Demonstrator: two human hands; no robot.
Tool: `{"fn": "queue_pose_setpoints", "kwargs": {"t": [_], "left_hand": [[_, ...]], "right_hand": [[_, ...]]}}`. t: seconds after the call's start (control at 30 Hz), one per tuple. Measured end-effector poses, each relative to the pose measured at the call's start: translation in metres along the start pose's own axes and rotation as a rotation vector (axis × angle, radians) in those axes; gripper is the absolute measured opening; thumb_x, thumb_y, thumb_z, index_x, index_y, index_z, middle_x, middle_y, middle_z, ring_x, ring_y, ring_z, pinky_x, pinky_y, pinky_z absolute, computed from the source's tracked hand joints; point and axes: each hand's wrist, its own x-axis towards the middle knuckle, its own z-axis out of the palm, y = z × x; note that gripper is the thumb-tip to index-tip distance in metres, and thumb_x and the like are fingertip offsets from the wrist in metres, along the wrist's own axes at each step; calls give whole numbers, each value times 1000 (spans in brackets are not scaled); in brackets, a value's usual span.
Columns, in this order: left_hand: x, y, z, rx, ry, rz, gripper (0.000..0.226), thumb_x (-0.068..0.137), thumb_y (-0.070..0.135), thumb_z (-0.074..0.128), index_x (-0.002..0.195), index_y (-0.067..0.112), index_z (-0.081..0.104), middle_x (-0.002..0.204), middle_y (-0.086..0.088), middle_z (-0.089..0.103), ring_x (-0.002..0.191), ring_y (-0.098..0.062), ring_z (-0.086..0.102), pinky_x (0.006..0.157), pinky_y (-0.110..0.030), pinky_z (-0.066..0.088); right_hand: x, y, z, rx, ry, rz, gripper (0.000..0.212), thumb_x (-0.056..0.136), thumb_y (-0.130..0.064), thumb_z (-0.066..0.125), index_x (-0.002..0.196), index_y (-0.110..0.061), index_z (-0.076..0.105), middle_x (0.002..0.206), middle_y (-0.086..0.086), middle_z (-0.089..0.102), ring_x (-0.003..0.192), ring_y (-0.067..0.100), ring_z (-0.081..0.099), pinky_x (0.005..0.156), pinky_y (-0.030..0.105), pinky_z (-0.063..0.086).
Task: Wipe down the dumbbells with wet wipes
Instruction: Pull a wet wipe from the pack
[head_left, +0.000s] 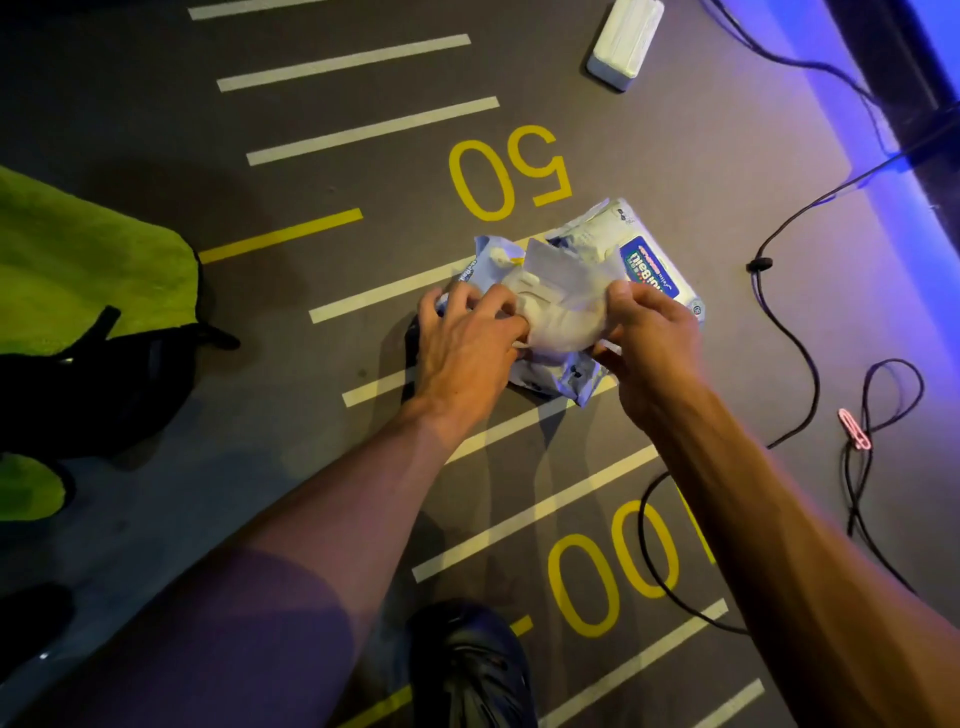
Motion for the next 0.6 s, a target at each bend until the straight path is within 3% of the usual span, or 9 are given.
{"fn": "queue_pose_setpoints", "kwargs": {"t": [0.13,0.2,0.27,0.37,0.53,0.6], "left_hand": [[4,0,0,23,-105,-52,14,95,25,67,106,26,76,124,6,63,116,-29,49,115,-53,28],[2,-1,2,5,-137,-76,17,96,27,64,111,26,74,127,6,60,117,-29,48,113,-51,30],[2,-2,3,-60,-120,-84,20,95,29,65,113,24,71,128,4,58,117,-29,48,104,-46,36],[7,3,0,-153,-66,-65,35,88,34,72,121,24,64,128,1,57,116,-29,51,96,-43,38],[0,13,2,-186,-108,38,63,79,46,80,135,27,59,139,-1,52,123,-30,49,101,-44,39],[-7,19,9,-123,-164,100,67,80,60,73,137,27,58,151,-3,45,134,-33,43,113,-54,35]], "right_hand": [[3,-8,4,179,5,117,17,104,-20,56,94,-14,68,96,15,72,81,29,68,69,42,61],[8,-14,1,197,17,75,19,104,-22,57,93,-13,69,90,15,68,81,30,64,67,43,60],[13,-17,-5,120,50,-14,20,101,-25,62,87,-18,73,84,8,66,81,24,60,77,43,54],[14,-19,-7,-9,41,-118,18,89,-38,68,87,-23,77,86,4,66,80,21,58,76,42,52],[4,-35,-5,-1,109,-382,24,102,-26,60,79,-24,67,66,-13,58,62,6,49,57,19,44],[0,-35,-4,-63,105,-421,23,102,-27,60,80,-25,66,64,-16,56,62,4,47,57,18,42]]}}
